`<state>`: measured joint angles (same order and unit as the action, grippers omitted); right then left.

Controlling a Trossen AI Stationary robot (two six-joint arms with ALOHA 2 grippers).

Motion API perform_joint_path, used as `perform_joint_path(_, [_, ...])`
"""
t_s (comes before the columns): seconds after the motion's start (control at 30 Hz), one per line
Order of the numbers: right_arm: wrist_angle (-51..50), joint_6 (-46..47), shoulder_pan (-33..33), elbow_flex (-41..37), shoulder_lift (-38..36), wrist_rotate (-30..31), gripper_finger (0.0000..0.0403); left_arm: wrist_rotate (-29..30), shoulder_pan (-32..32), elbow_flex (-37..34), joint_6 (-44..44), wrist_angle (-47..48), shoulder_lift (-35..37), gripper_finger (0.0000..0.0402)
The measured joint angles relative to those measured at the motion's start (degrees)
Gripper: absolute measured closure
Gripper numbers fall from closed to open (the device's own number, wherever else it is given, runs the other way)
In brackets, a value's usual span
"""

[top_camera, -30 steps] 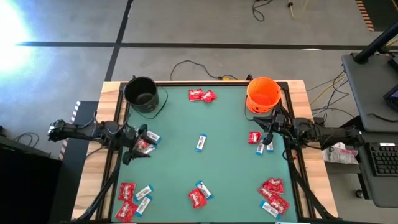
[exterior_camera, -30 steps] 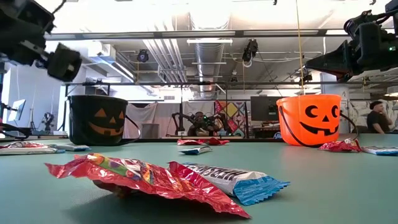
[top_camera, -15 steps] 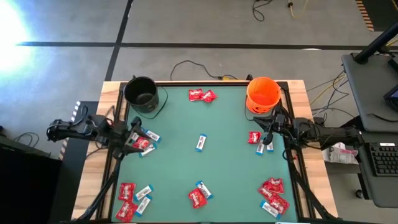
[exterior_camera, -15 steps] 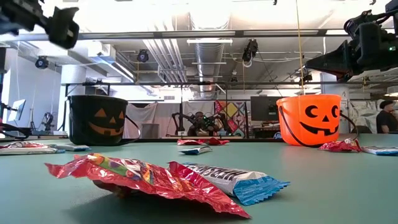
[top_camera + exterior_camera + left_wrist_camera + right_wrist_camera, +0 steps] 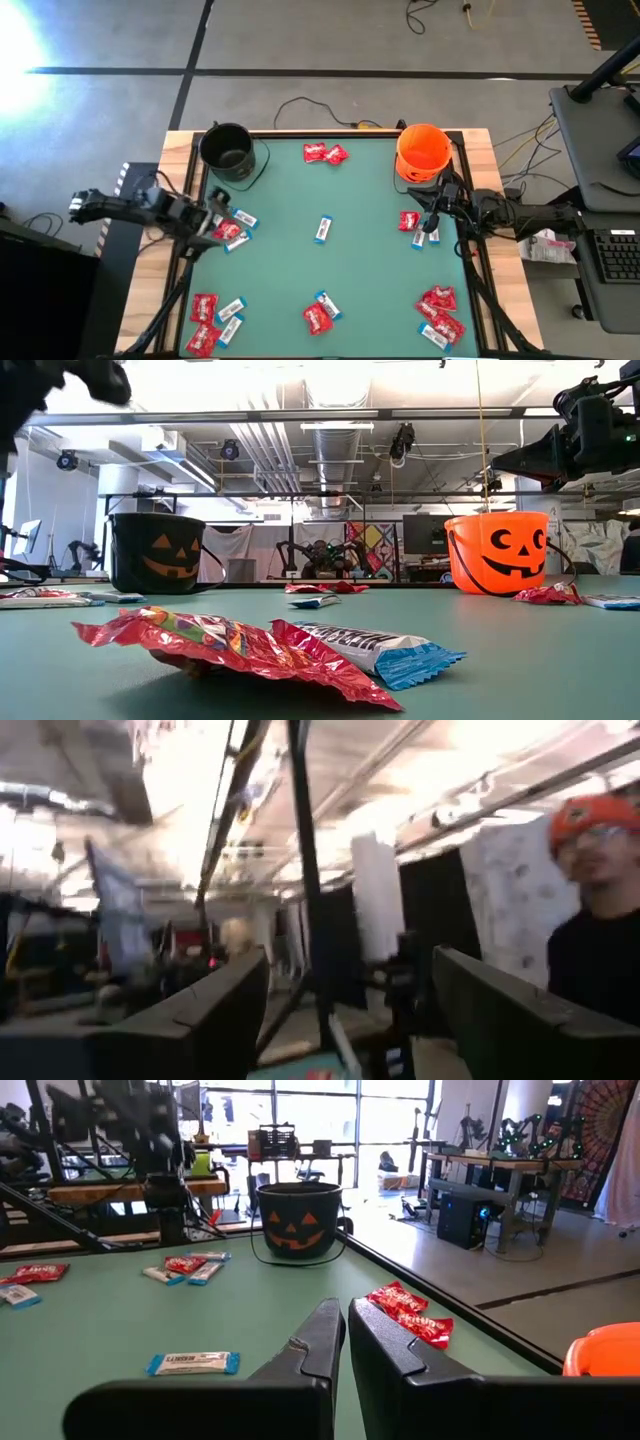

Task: Sort candy by brand, put in halloween buckets
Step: Put the white chocolate into the black bucket

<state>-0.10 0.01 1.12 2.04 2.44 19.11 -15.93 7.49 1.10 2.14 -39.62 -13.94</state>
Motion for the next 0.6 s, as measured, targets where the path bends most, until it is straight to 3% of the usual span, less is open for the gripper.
perform_joint_path(0.1, [0.02,0.0,-0.01,-0.02,0.01,0.0,0.0385,6.36,0.13,0.48,4.17,-0.72,-6.16,0.0137])
perform_joint_path(0.33, [0.04,0.0,-0.01,-0.02,0.0,0.0,0.0385,28.31,0.2,4.39,17.82,-4.3,-22.71,0.0137])
perform_joint_path(0.47, [0.07,0.0,0.0,-0.02,0.0,0.0,0.0385,33.45,0.17,7.05,28.07,-2.83,-30.4,0.0137])
perform_joint_path(0.6, [0.09,0.0,-0.01,-0.02,0.0,0.0,0.0385,43.57,0.09,10.02,27.99,-2.65,-39.07,0.0137])
